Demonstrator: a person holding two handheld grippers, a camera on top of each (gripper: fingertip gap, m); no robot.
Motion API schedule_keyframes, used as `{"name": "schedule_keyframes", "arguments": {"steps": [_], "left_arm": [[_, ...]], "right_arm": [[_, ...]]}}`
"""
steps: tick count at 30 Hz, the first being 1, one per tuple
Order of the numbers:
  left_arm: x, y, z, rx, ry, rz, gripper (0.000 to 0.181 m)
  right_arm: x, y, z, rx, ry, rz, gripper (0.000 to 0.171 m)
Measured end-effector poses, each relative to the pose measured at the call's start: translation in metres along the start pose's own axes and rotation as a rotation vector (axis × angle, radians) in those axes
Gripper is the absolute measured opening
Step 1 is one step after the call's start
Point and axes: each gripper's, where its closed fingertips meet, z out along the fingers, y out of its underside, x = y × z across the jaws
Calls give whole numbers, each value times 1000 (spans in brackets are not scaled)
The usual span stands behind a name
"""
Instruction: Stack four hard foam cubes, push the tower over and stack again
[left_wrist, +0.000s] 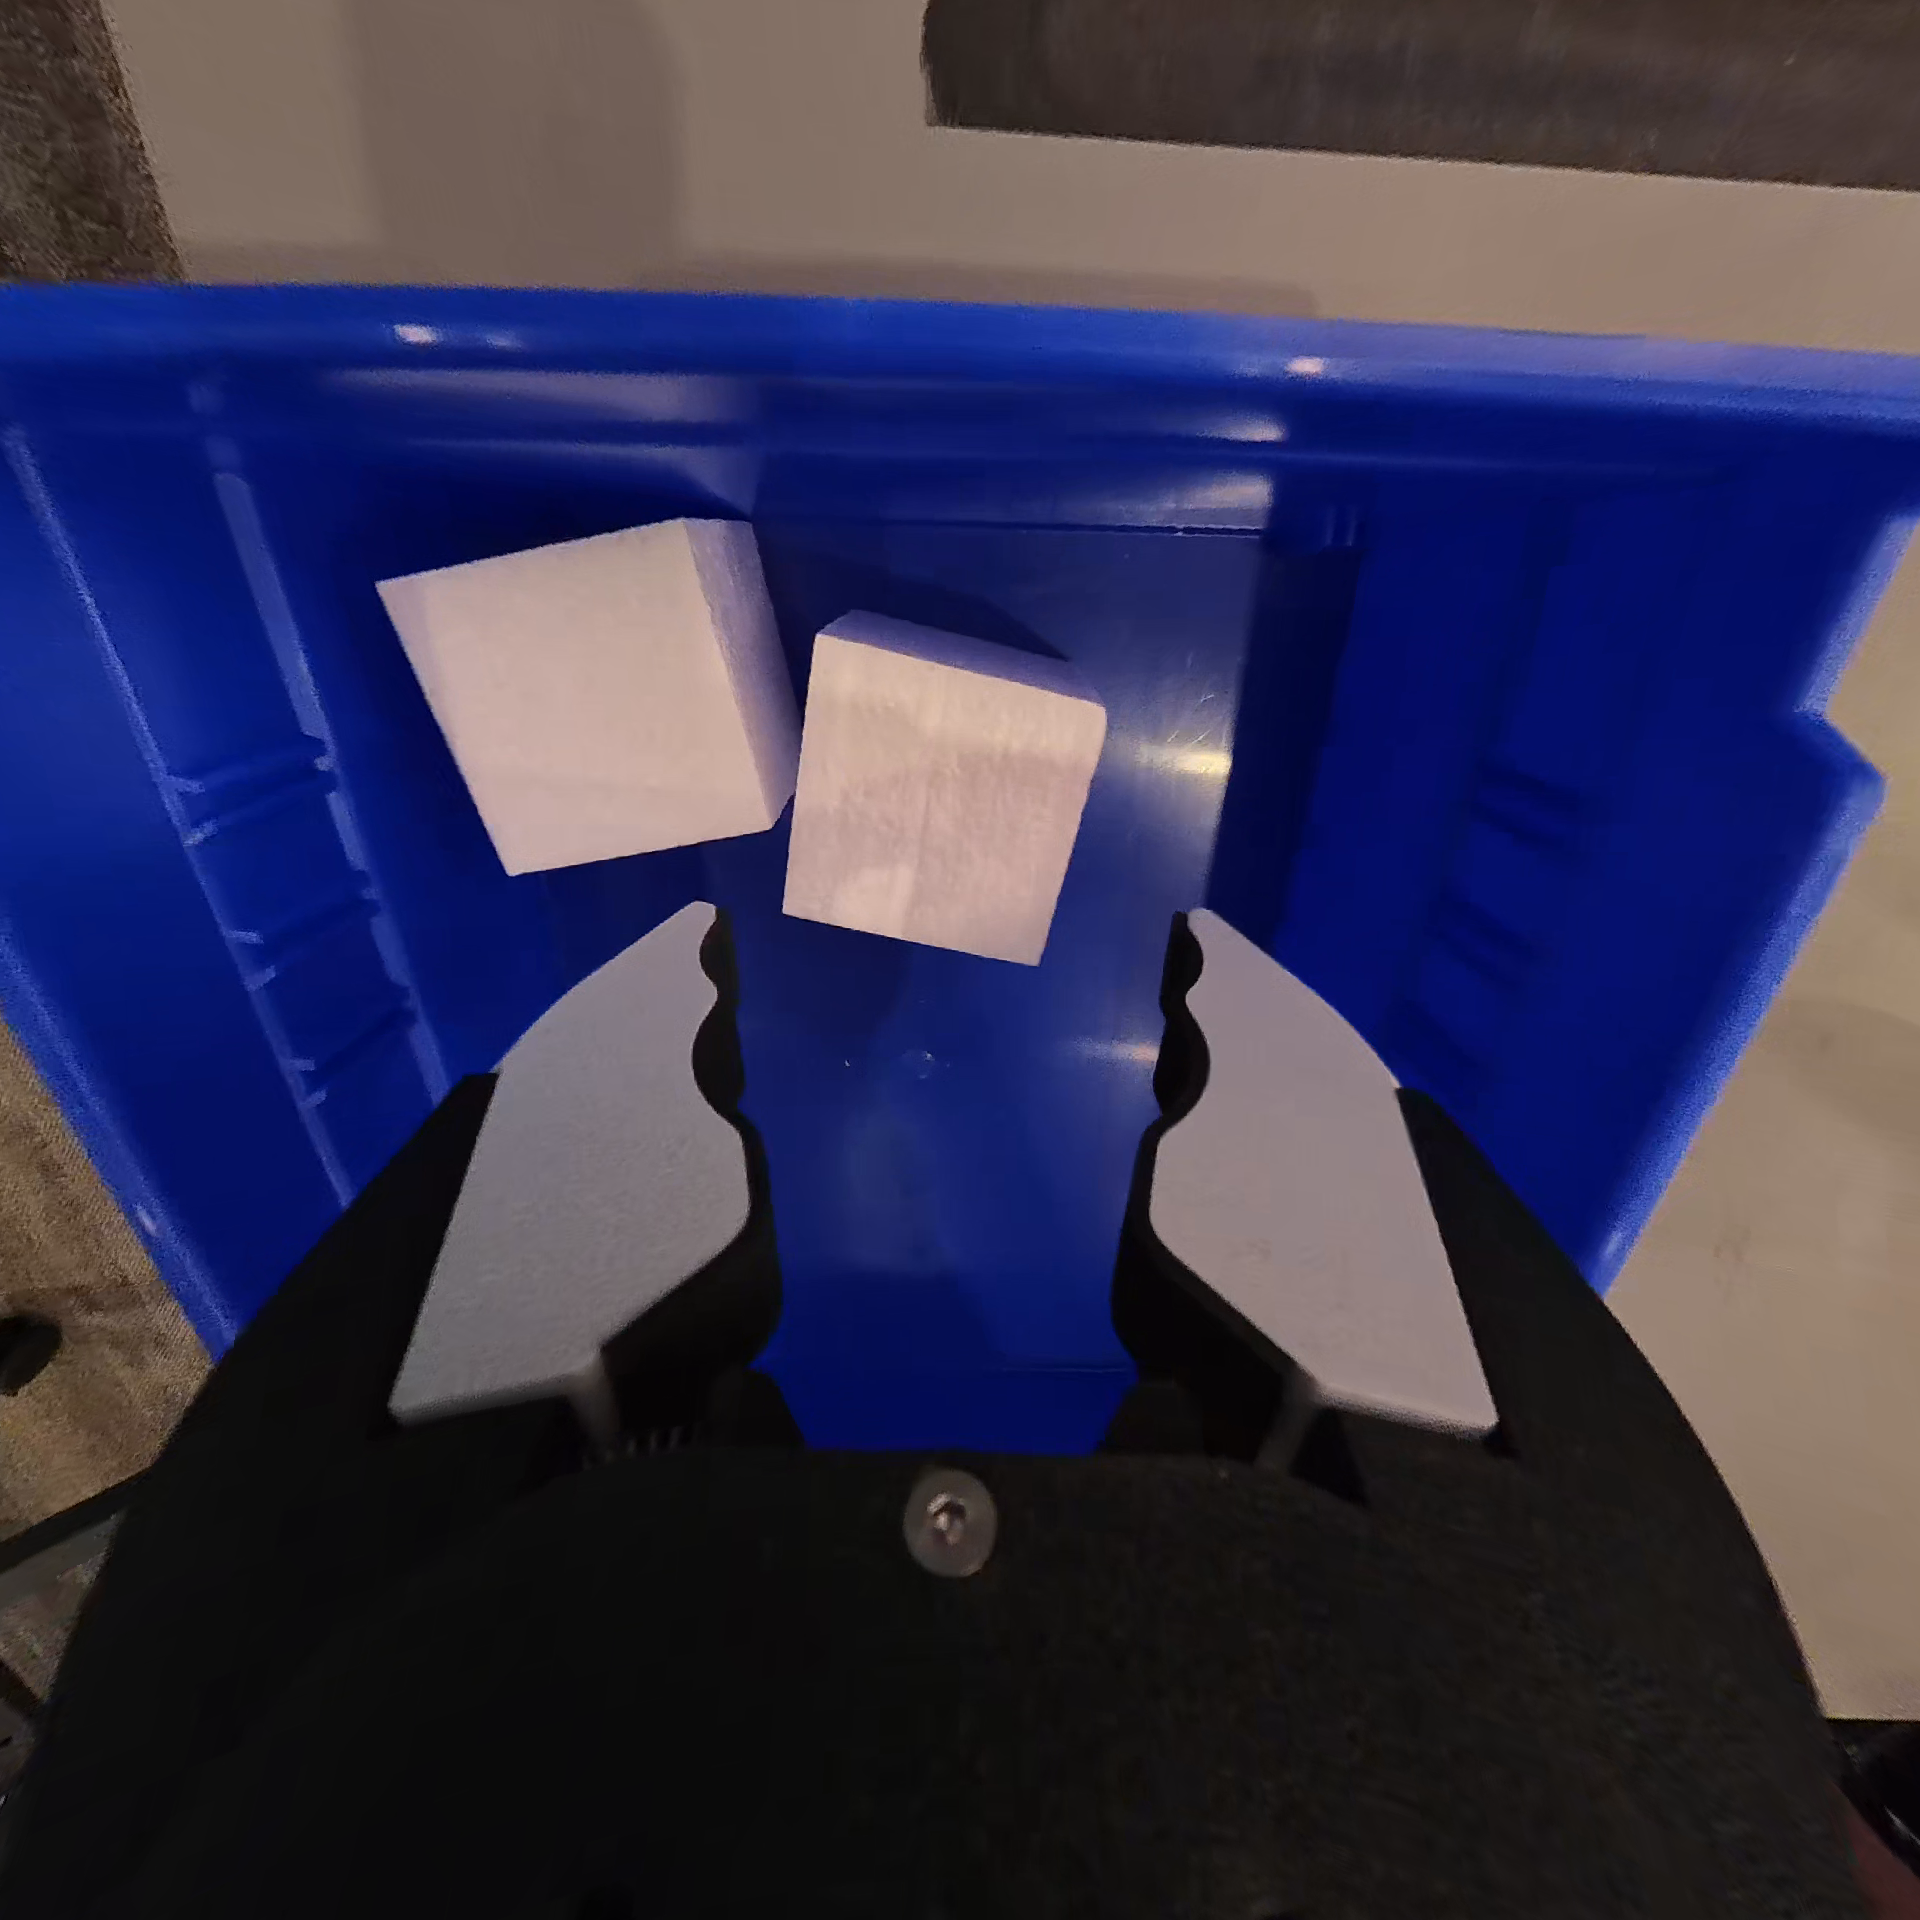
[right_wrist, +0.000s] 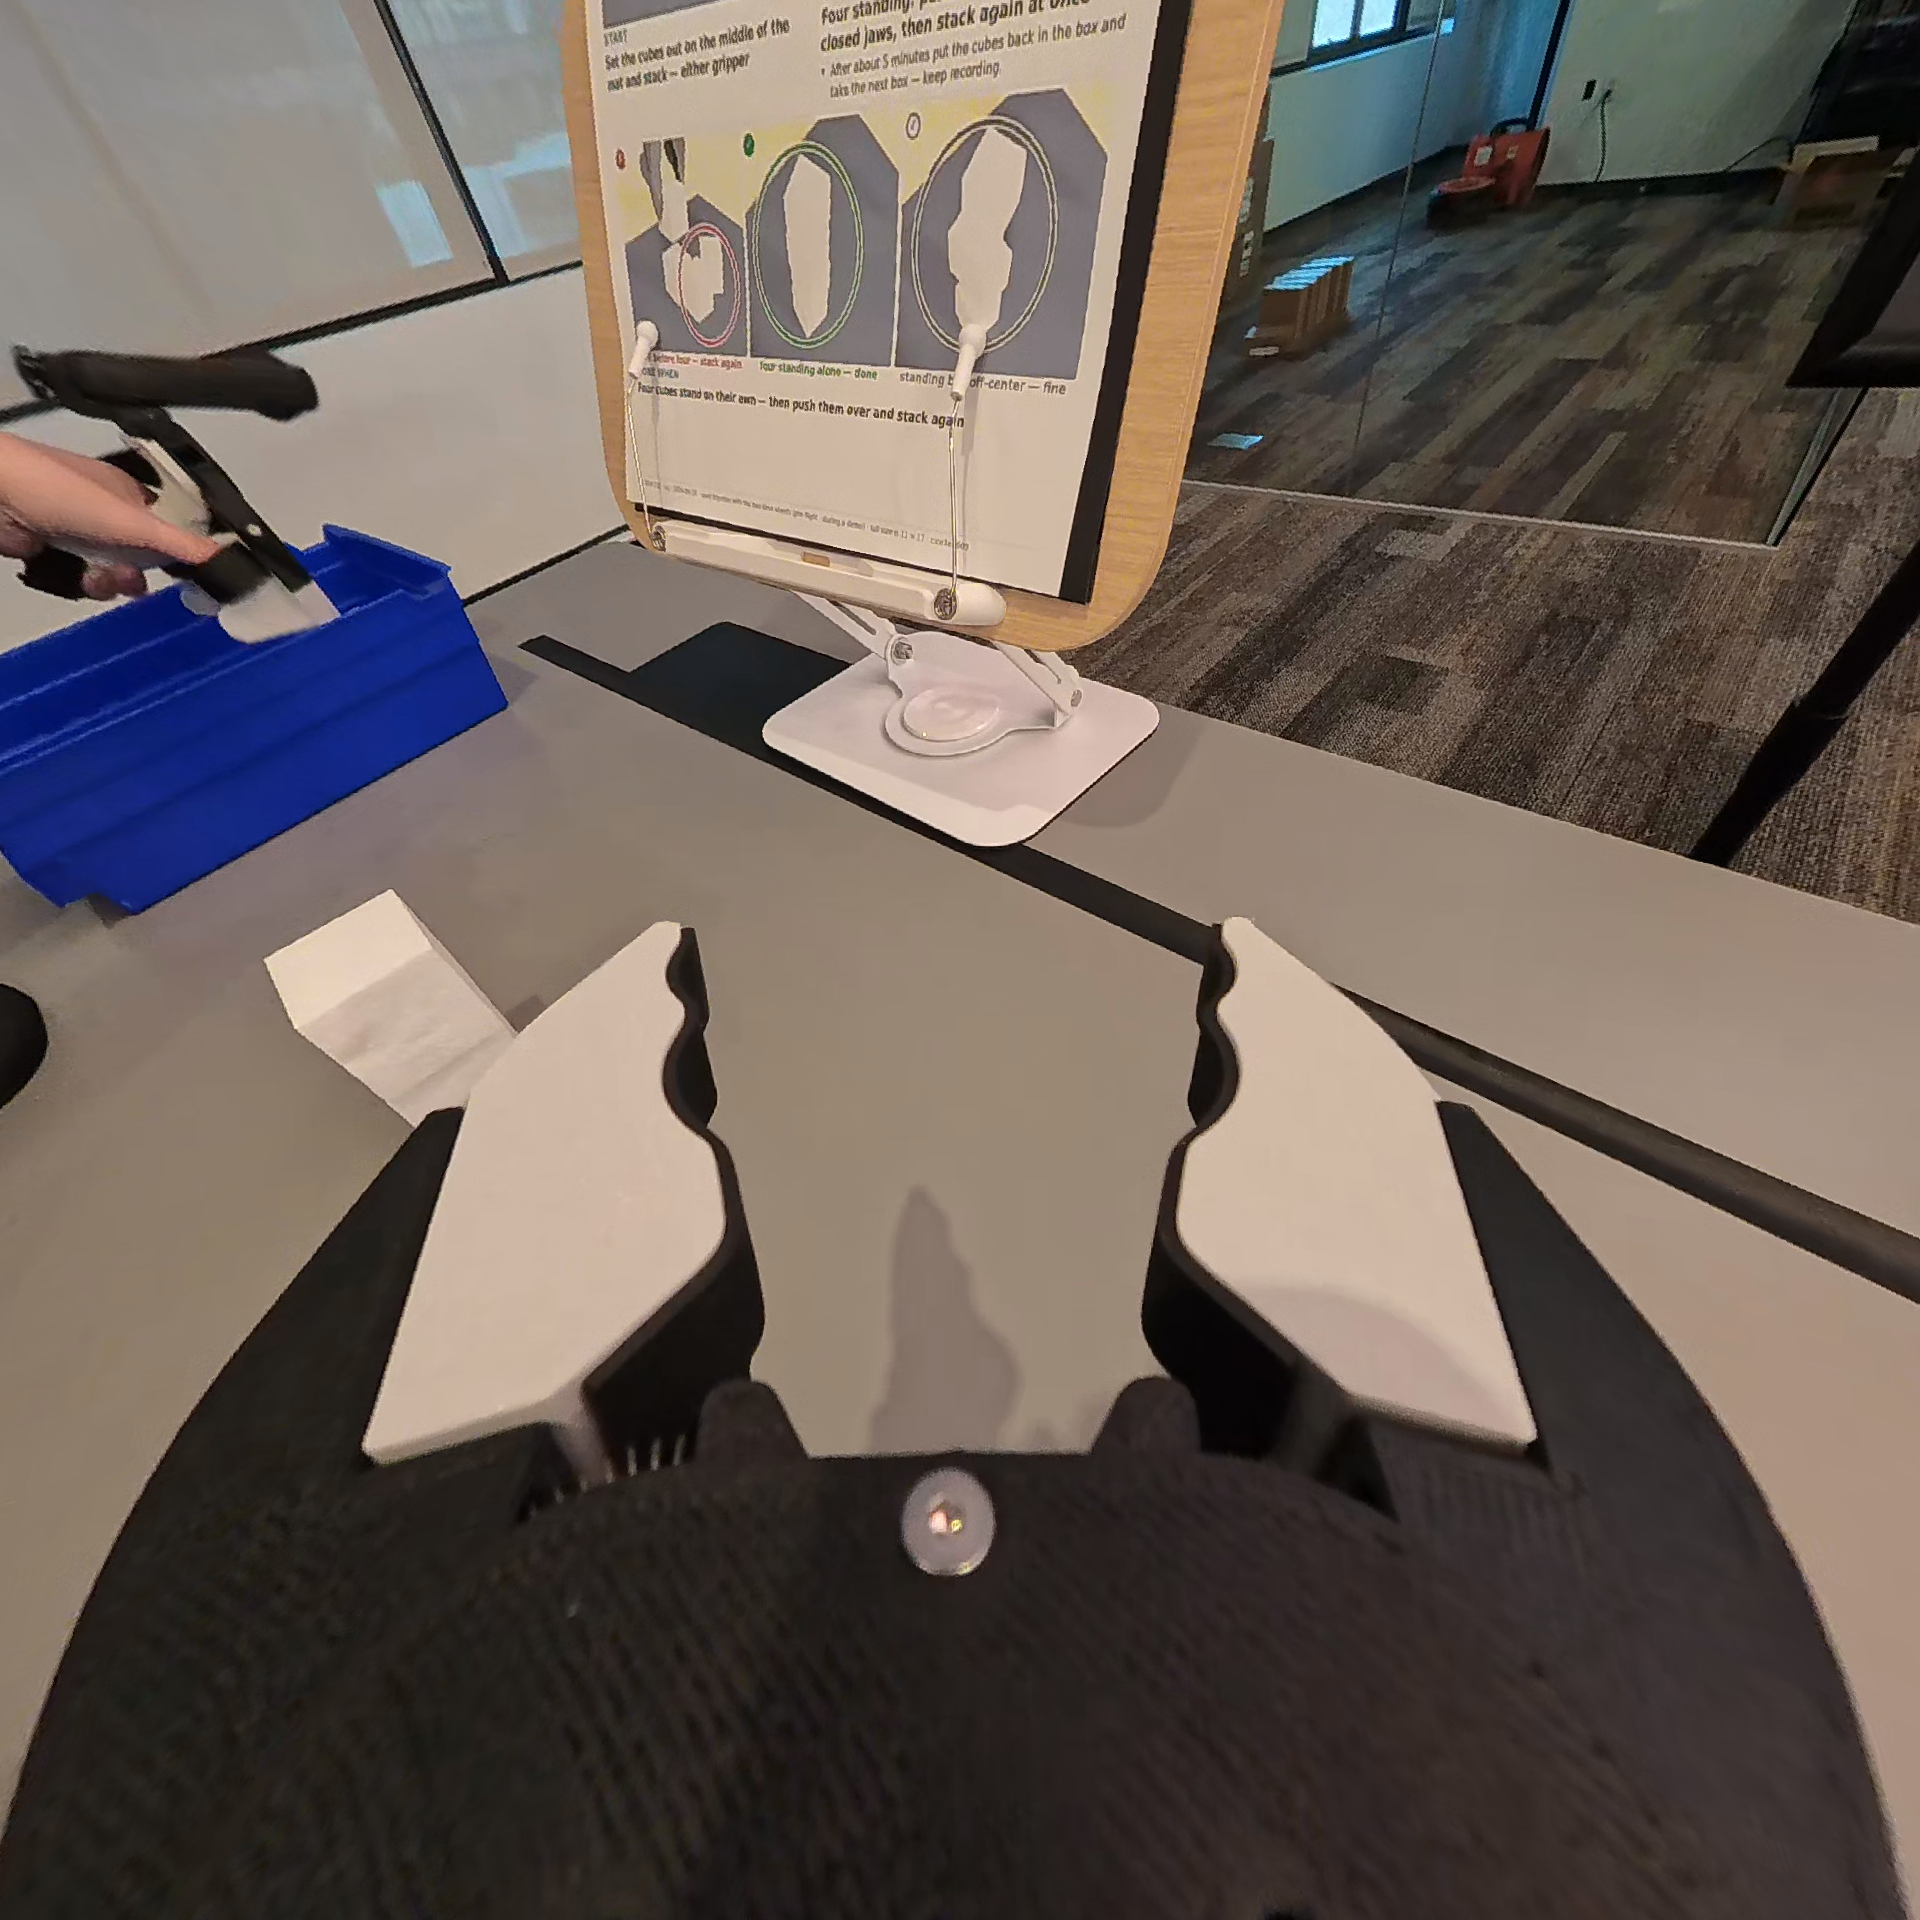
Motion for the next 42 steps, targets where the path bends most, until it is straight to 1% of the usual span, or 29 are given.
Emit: {"name": "schedule_keyframes", "arguments": {"steps": [3,8,11,13,14,15,19,22,26,28,31,33,35,37,39,42], "left_arm": [[-3,0,7,-3,-9,-8,77],[0,-3,19,-2,23,-24,77],[1,-4,22,2,13,-7,73],[0,-3,23,-1,-11,16,67],[-1,-3,23,5,-19,26,61],[0,-4,23,11,-18,31,58],[2,2,21,10,6,32,57],[-2,14,15,3,20,34,57],[-11,30,-11,18,1,67,57],[-14,35,-37,47,-18,89,57],[-7,40,-89,110,-38,149,57],[14,42,-125,149,-26,241,57],[51,47,-156,189,-3,369,57],[114,55,-180,247,103,573,57],[186,75,-193,279,237,799,57],[279,123,-188,271,388,1210,57]], "right_arm": [[1,0,-1,4,-2,6,91],[3,0,-2,9,2,12,91],[5,0,-2,12,6,19,92],[5,1,-1,11,2,24,92],[6,1,-1,8,2,24,92],[5,2,0,6,2,22,92],[4,1,-1,13,-8,26,92],[3,-1,-2,23,-15,28,92],[2,-5,-5,45,-30,36,92],[1,-8,-7,59,-38,41,92],[-1,-13,-11,78,-45,37,92],[-3,-17,-13,93,-55,36,92],[-6,-21,-16,108,-62,33,92],[-9,-24,-18,119,-71,29,91],[-12,-26,-19,125,-80,25,91],[-15,-28,-20,132,-88,23,91]]}}
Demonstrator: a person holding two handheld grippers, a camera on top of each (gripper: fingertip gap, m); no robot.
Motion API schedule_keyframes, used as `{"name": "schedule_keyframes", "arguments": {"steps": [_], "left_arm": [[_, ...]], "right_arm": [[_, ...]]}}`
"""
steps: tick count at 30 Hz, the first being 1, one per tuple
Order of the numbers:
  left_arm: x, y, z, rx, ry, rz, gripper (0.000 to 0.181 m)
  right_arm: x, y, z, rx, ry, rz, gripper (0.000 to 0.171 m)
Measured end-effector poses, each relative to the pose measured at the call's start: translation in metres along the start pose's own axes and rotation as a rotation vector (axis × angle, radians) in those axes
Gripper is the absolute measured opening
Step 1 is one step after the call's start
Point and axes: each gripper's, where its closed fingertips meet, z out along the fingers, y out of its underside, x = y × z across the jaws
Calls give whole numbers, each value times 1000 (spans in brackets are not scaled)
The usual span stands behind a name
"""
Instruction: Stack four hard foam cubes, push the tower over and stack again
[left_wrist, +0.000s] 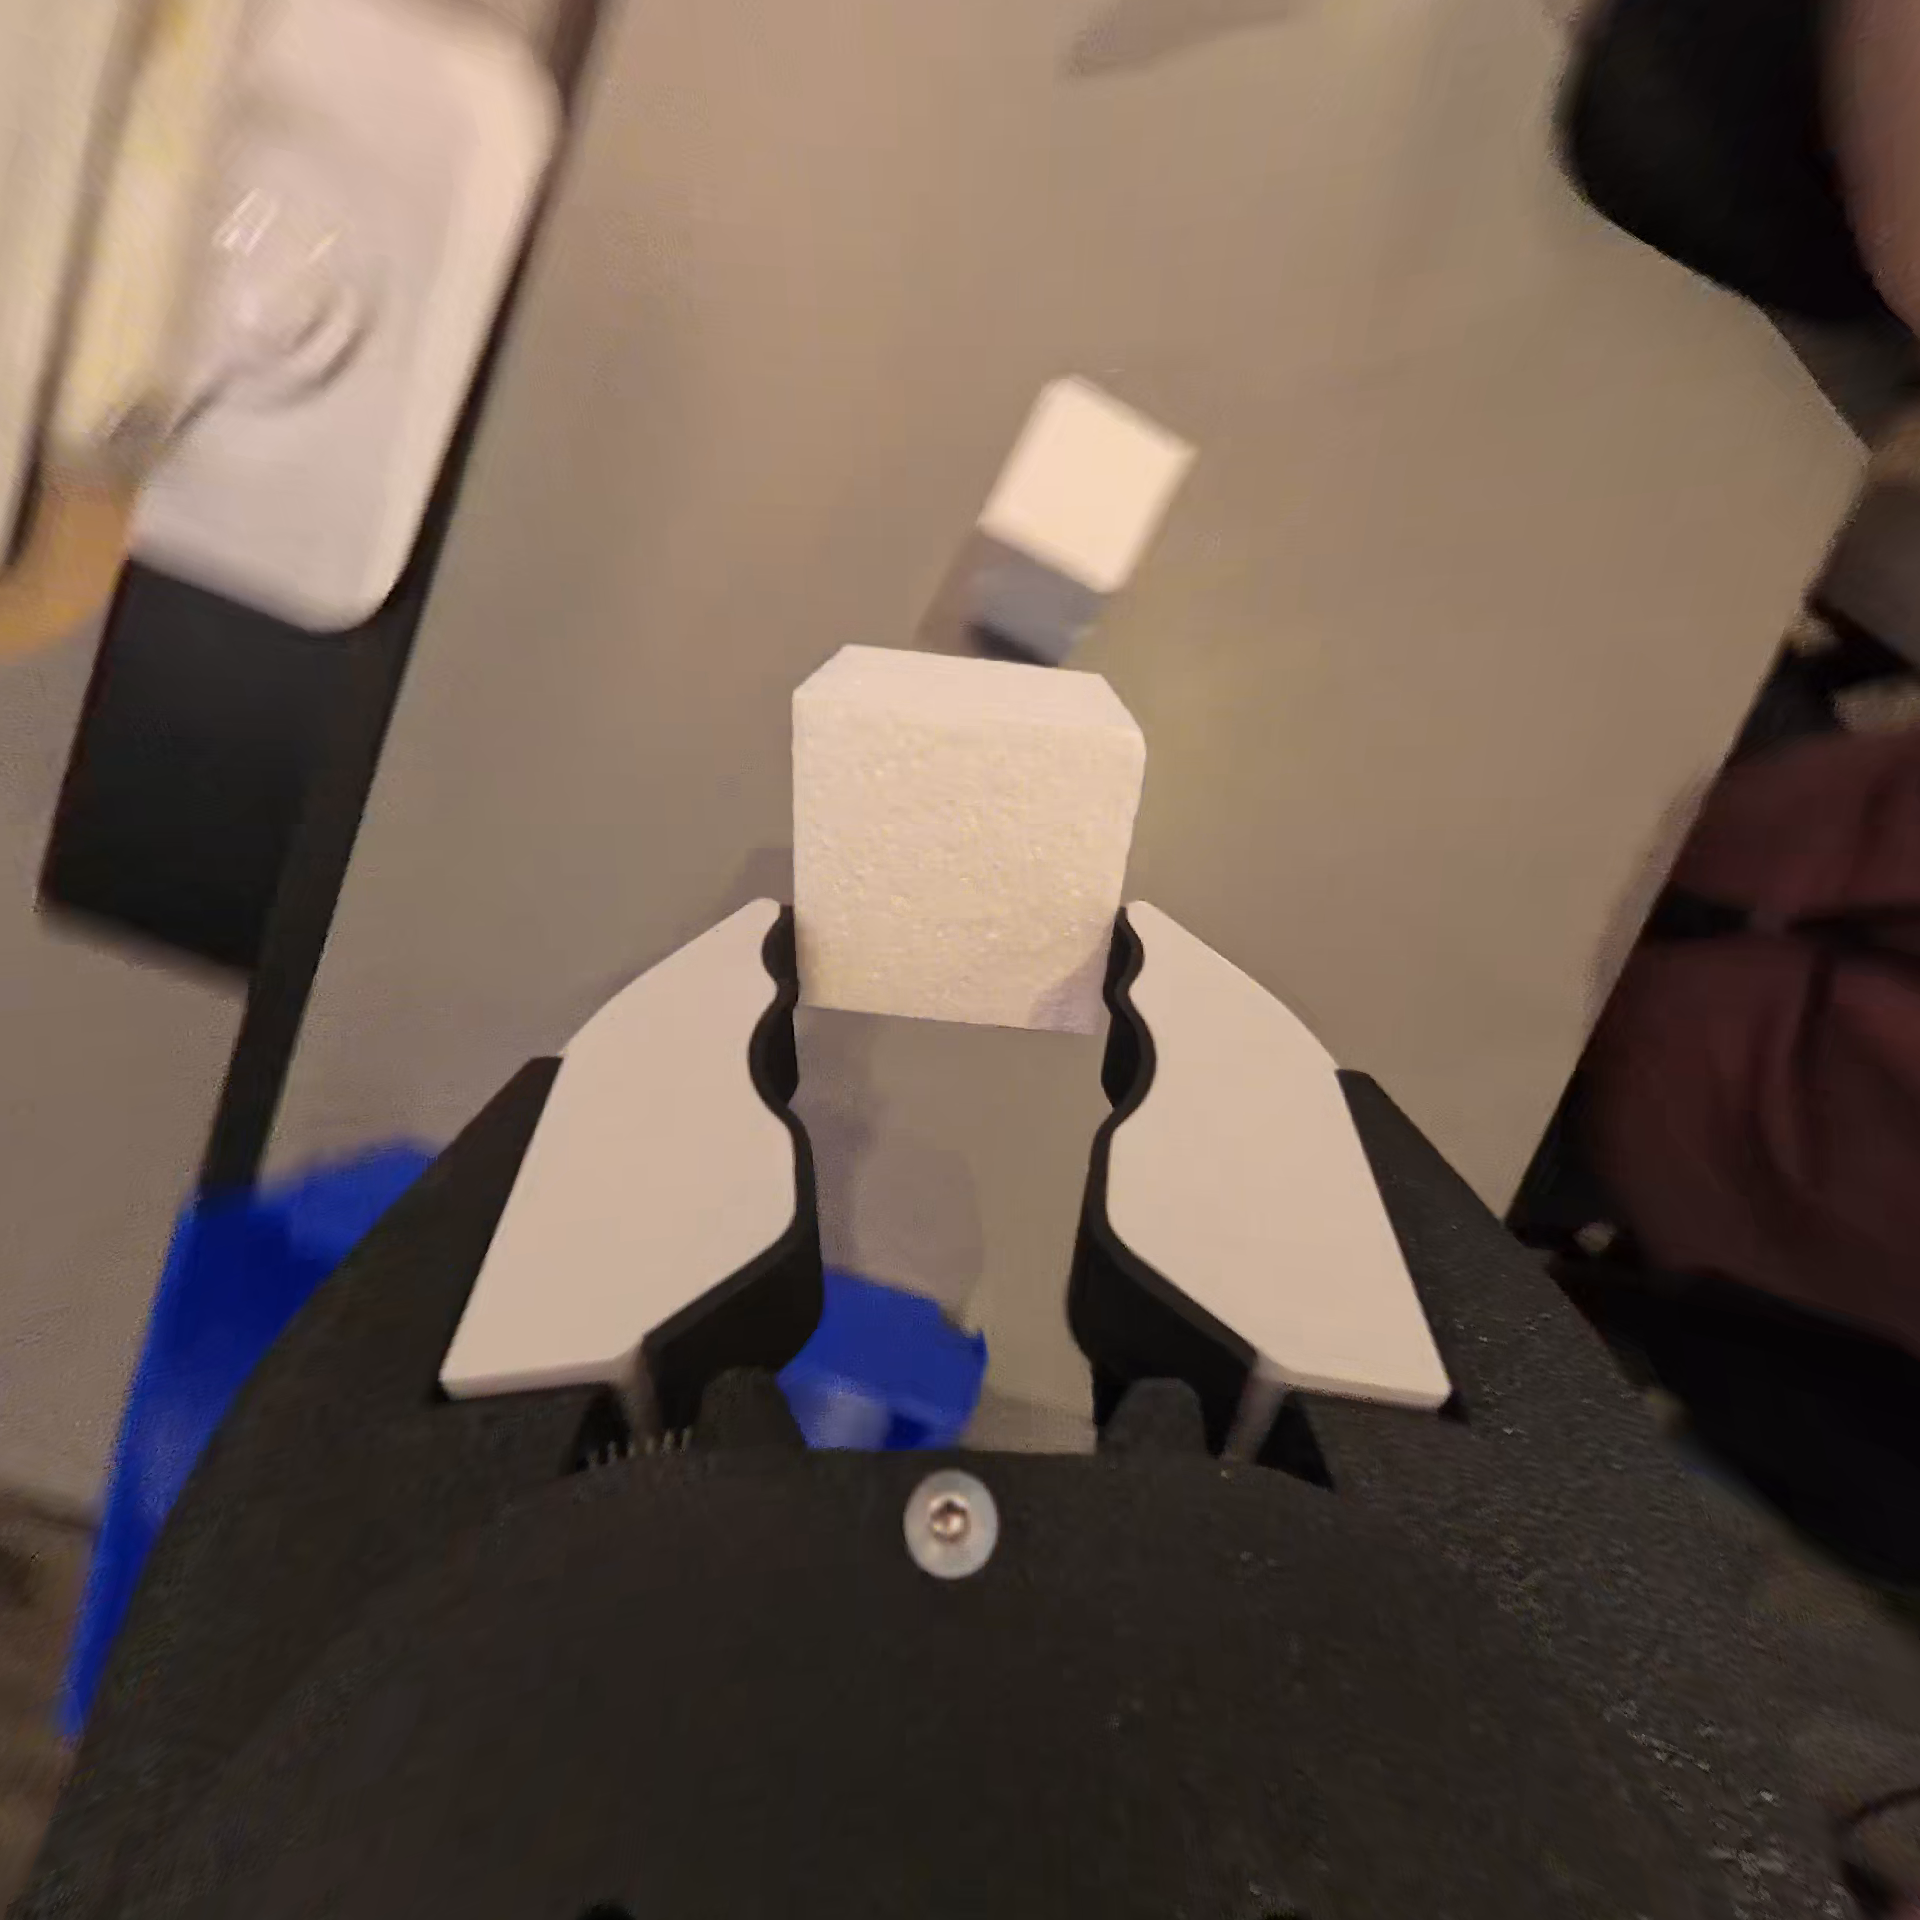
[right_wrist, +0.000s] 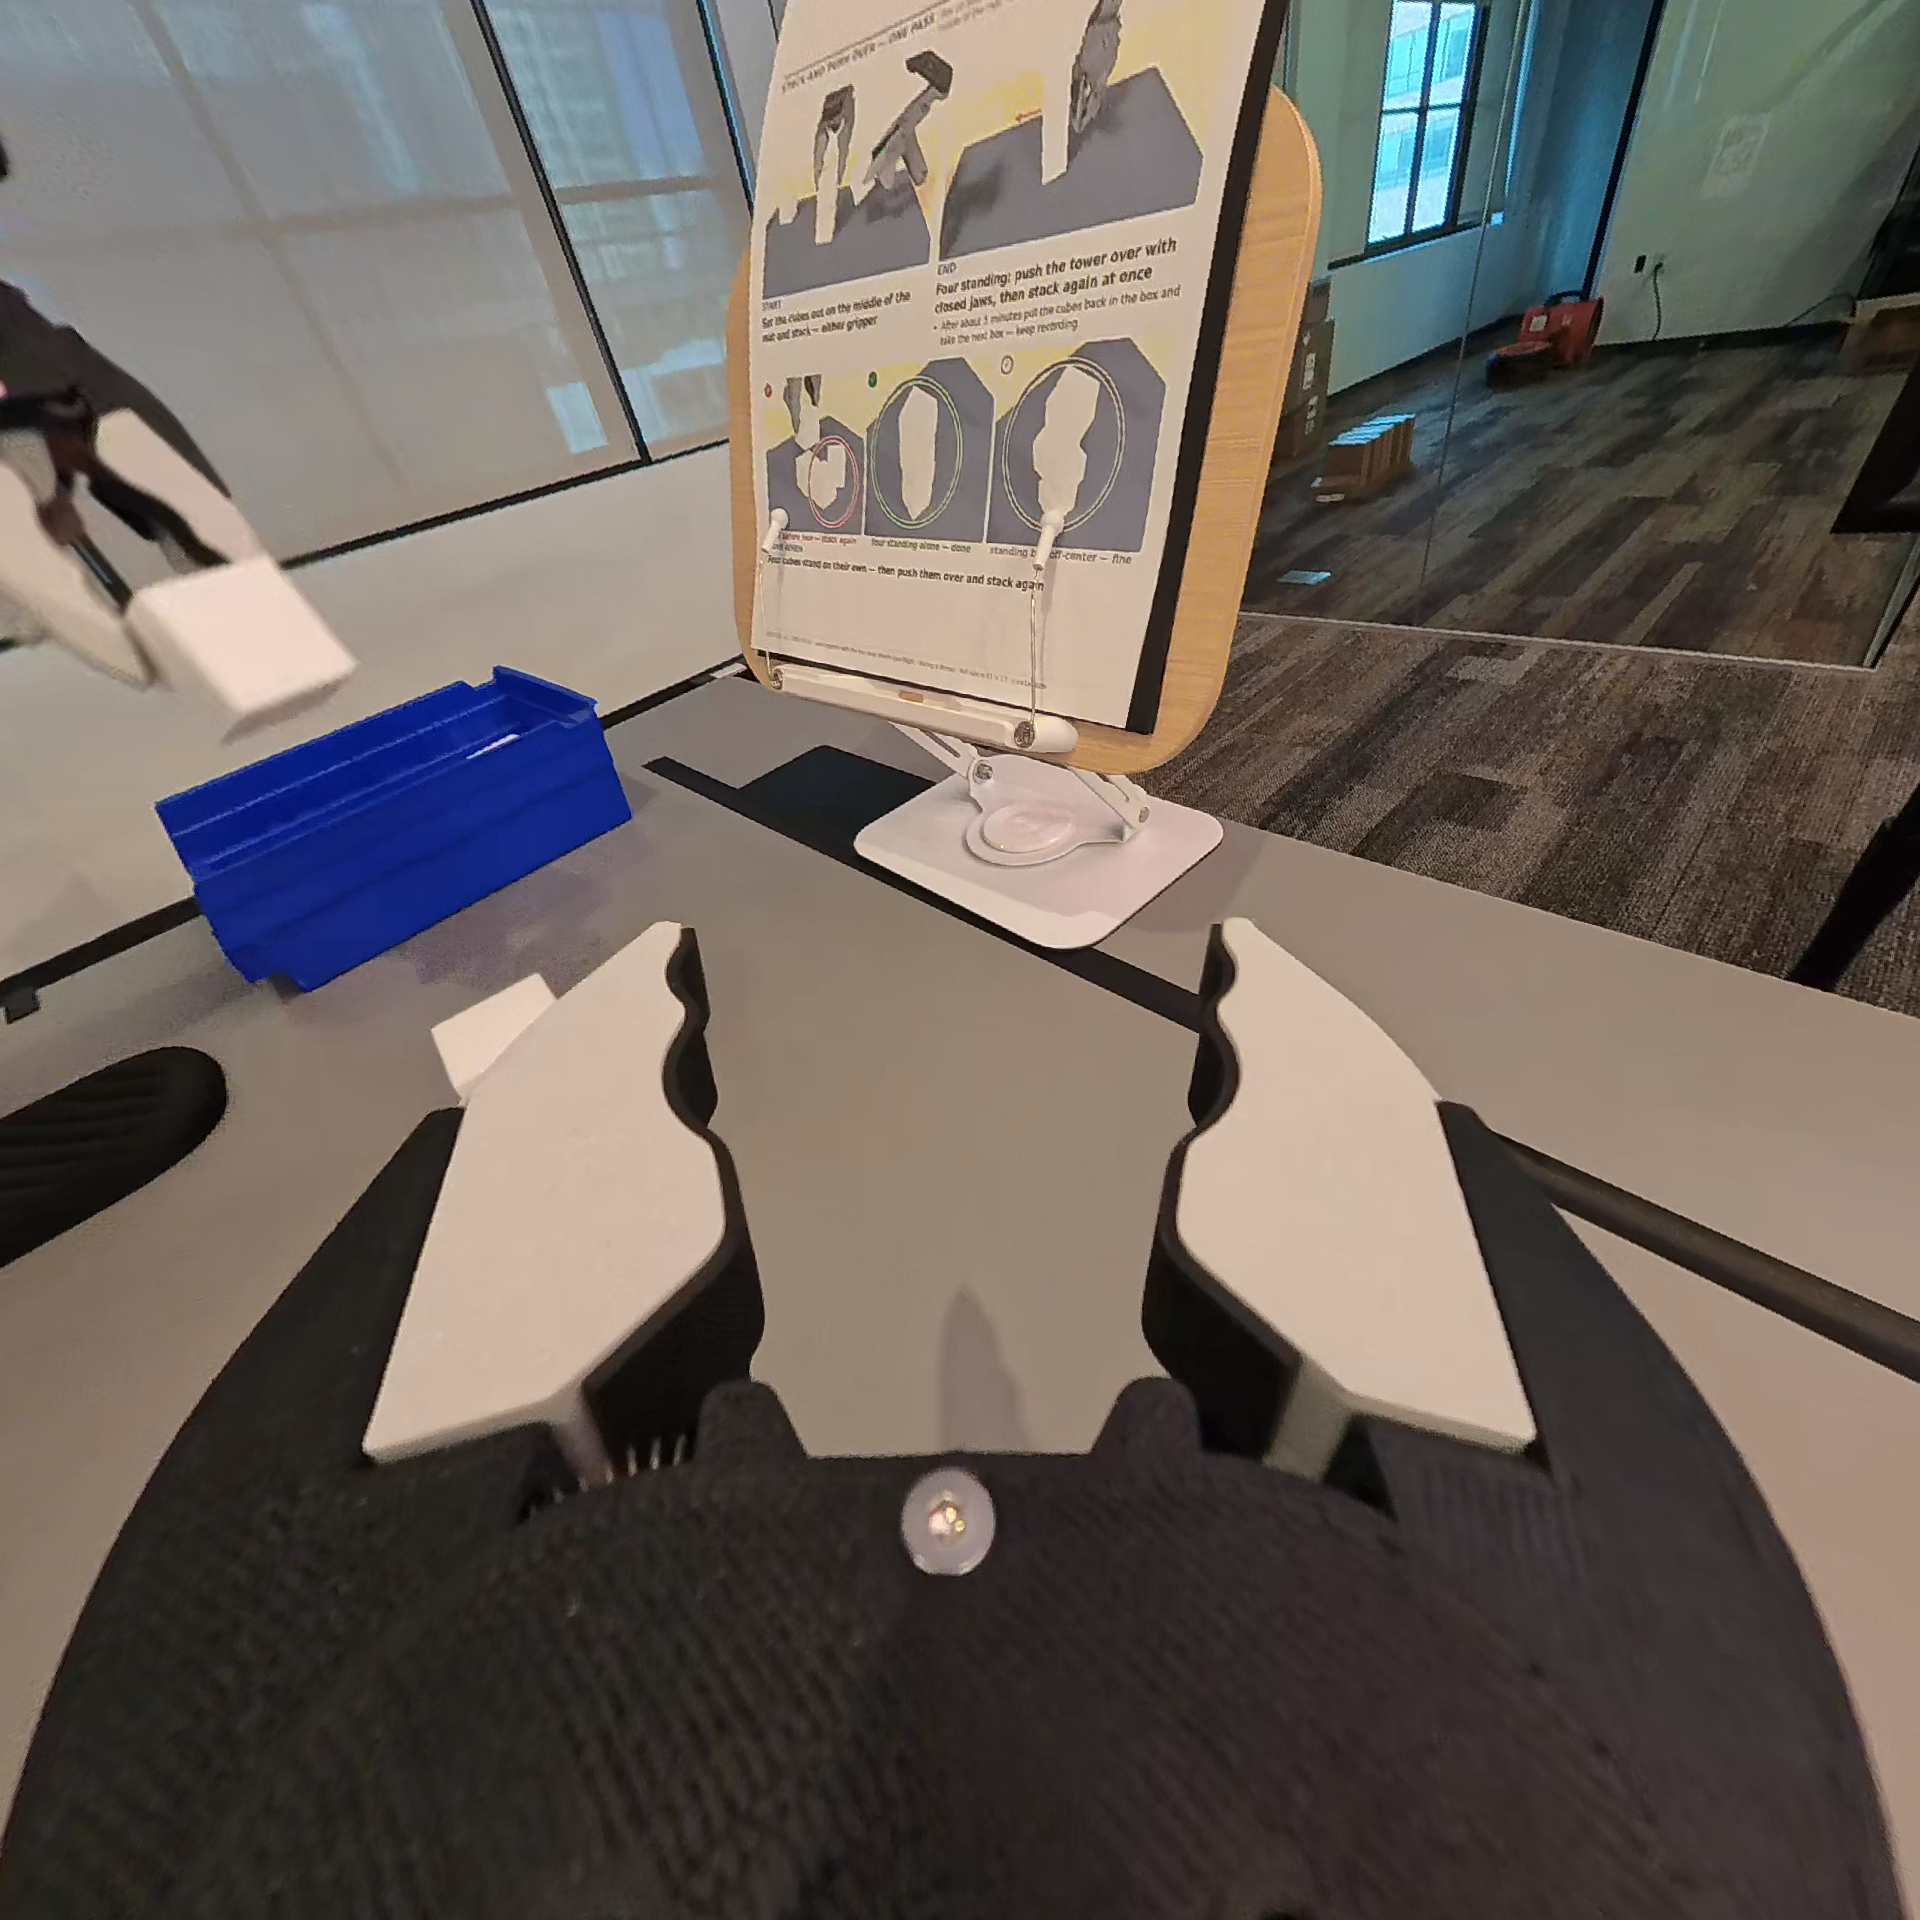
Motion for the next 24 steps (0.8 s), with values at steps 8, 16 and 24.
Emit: {"name": "schedule_keyframes", "arguments": {"steps": [8,16,24], "left_arm": [[42,-59,110,-93,38,372,57],[39,-59,133,-217,16,443,57],[39,-56,133,-240,25,421,57]], "right_arm": [[-2,-1,-2,15,-14,6,91],[3,0,-4,26,-19,27,91],[3,0,-3,25,-22,31,91]]}}
